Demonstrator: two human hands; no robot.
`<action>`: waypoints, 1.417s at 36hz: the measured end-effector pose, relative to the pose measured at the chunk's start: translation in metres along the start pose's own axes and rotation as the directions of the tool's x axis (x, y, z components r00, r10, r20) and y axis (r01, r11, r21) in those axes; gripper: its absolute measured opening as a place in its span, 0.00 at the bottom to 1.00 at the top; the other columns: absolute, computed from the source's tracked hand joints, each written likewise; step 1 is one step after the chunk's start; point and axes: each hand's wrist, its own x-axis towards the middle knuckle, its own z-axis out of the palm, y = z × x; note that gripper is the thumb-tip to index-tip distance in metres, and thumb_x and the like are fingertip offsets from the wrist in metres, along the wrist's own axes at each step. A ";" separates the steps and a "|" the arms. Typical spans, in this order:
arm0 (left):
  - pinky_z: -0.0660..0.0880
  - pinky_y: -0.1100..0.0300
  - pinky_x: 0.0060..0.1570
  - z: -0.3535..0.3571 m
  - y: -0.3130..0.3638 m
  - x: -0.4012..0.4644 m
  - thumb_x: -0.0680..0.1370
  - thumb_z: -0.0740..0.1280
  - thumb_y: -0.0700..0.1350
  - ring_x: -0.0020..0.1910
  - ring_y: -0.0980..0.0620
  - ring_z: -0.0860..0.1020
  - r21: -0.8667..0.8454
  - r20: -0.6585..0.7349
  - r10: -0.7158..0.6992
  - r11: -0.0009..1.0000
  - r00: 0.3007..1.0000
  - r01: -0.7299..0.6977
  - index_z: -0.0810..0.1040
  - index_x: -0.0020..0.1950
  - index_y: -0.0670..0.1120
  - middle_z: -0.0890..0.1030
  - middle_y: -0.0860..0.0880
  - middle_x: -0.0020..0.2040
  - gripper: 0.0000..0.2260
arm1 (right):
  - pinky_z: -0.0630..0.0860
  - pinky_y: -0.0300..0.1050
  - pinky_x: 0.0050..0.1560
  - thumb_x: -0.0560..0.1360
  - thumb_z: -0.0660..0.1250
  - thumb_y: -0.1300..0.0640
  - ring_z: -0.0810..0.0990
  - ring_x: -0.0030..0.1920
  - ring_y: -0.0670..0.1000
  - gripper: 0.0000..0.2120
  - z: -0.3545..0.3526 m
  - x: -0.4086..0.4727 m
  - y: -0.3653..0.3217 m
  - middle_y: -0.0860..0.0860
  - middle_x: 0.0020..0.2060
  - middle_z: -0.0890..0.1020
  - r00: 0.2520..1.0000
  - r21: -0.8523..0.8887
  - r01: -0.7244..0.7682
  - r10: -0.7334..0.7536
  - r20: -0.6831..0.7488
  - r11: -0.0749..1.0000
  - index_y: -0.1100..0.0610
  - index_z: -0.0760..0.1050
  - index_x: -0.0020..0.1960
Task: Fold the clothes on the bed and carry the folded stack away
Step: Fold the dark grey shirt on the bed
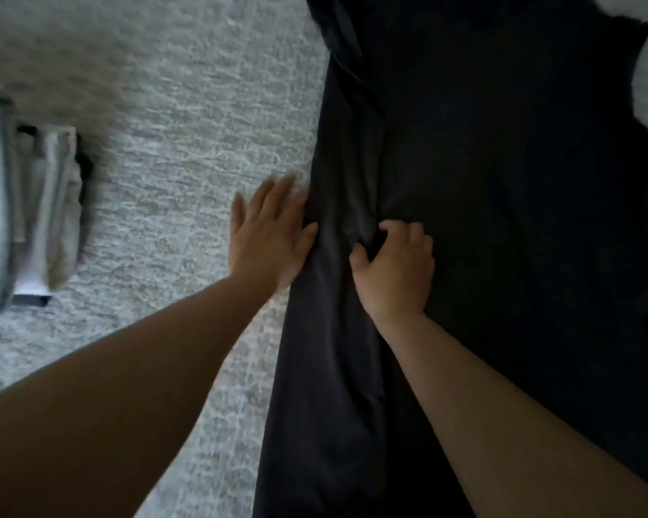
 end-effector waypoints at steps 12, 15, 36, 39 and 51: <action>0.39 0.51 0.74 -0.005 -0.027 0.133 0.79 0.39 0.59 0.76 0.57 0.41 -0.030 -0.173 -0.096 0.995 0.980 0.093 0.50 0.76 0.62 0.45 0.60 0.78 0.25 | 0.64 0.49 0.61 0.72 0.66 0.42 0.68 0.61 0.54 0.22 0.003 0.144 -0.043 0.52 0.59 0.71 0.999 0.076 -0.051 0.052 -0.014 0.996 0.54 0.72 0.60; 0.40 0.51 0.74 -0.005 -0.027 0.141 0.78 0.40 0.58 0.76 0.58 0.42 -0.073 -0.210 -0.146 0.988 0.967 0.134 0.52 0.76 0.62 0.47 0.59 0.78 0.25 | 0.64 0.48 0.60 0.73 0.66 0.44 0.68 0.61 0.54 0.21 0.001 0.169 -0.058 0.51 0.59 0.71 1.000 0.045 0.002 -0.002 0.005 0.999 0.53 0.71 0.62; 0.40 0.47 0.73 -0.010 -0.036 0.184 0.78 0.44 0.58 0.77 0.52 0.44 0.095 -0.188 -0.007 0.995 0.982 0.025 0.51 0.77 0.58 0.49 0.53 0.79 0.26 | 0.69 0.51 0.53 0.77 0.61 0.44 0.72 0.60 0.57 0.27 0.005 0.263 -0.107 0.55 0.63 0.70 0.928 -0.377 0.285 -0.353 -0.123 0.881 0.57 0.61 0.70; 0.42 0.47 0.73 -0.008 -0.038 0.185 0.78 0.45 0.59 0.77 0.51 0.46 0.062 -0.210 0.014 0.998 0.978 -0.001 0.54 0.76 0.57 0.52 0.52 0.78 0.26 | 0.70 0.48 0.49 0.80 0.58 0.52 0.74 0.58 0.57 0.23 0.011 0.280 -0.118 0.57 0.63 0.71 0.896 -0.420 0.364 -0.435 -0.085 0.831 0.59 0.60 0.72; 0.41 0.48 0.73 -0.006 -0.038 0.185 0.78 0.45 0.59 0.77 0.51 0.48 0.030 -0.239 0.032 0.999 0.970 -0.026 0.56 0.76 0.57 0.54 0.52 0.78 0.26 | 0.75 0.51 0.60 0.79 0.58 0.42 0.76 0.58 0.55 0.28 -0.027 0.316 -0.090 0.55 0.62 0.76 0.943 0.628 -0.332 0.247 0.222 0.703 0.60 0.65 0.71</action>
